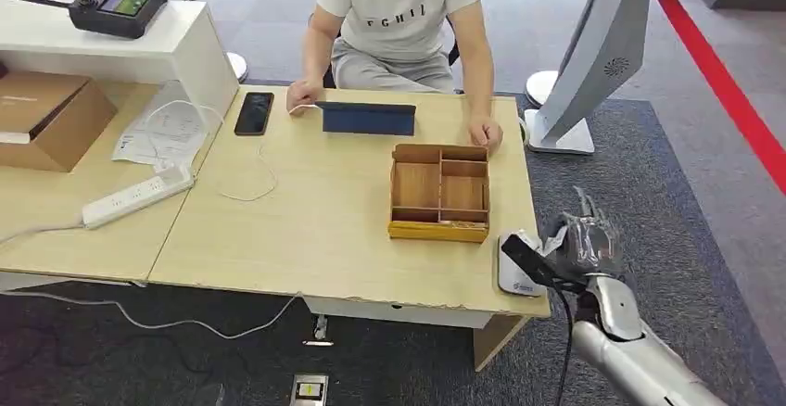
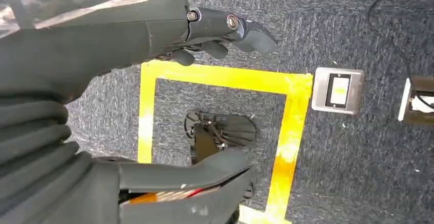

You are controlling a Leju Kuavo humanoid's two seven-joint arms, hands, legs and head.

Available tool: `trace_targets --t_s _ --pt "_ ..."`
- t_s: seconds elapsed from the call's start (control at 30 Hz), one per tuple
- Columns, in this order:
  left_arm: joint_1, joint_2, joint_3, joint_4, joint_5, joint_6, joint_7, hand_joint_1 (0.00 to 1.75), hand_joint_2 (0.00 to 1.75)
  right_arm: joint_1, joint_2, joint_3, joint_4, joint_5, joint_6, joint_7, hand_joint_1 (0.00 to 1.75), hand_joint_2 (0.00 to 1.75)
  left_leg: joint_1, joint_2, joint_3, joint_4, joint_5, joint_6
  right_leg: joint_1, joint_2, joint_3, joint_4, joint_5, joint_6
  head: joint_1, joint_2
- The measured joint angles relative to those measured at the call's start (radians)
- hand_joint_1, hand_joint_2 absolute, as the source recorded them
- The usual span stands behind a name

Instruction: Pass the card to the sensor for recognition and then transmit it.

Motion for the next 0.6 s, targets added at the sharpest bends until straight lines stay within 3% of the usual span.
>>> trace_targets --t_s 0.6 --pt "0.023 0.0 0.036 -0.001 0.0 0.015 0.0 0.0 1.75 0.028 0.041 0.029 0.065 -0.073 -0.015 -0.02 1.75 1.75 0.0 0.001 0.001 0.0 0.0 0.0 0.0 0.0 0.0 0.0 0.0 0.0 0.0 0.0"
